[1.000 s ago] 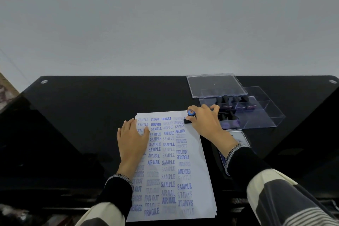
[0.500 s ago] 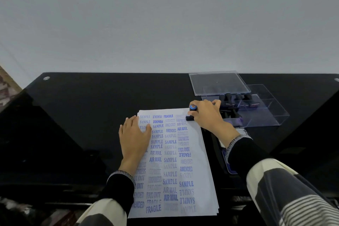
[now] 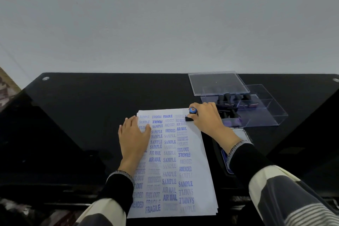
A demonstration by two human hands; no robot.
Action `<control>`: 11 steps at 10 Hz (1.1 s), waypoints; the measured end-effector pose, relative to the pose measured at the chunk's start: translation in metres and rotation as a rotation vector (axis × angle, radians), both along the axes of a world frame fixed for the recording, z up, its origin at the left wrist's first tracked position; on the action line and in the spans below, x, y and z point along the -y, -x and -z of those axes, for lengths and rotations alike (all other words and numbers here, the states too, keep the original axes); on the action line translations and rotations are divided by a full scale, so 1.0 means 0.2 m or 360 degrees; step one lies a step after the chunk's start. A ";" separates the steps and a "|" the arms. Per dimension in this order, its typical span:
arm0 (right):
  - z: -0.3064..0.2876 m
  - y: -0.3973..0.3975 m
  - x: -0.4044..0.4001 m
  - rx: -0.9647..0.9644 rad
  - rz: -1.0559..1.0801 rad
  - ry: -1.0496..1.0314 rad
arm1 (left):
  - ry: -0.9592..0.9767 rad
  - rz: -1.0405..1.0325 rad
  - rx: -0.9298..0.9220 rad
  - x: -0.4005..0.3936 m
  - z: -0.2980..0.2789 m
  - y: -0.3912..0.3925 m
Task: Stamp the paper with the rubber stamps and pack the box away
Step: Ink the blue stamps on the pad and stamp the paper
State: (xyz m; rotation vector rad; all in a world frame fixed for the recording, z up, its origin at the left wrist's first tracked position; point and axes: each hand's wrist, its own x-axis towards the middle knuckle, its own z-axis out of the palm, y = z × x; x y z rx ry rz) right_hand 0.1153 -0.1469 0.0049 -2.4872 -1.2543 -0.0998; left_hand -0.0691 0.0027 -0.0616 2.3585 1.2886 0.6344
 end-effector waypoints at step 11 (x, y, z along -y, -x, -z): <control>-0.03 -0.05 -0.06 -0.0085 0.0006 0.0065 | -0.0024 -0.0003 0.0009 -0.01 0.02 0.00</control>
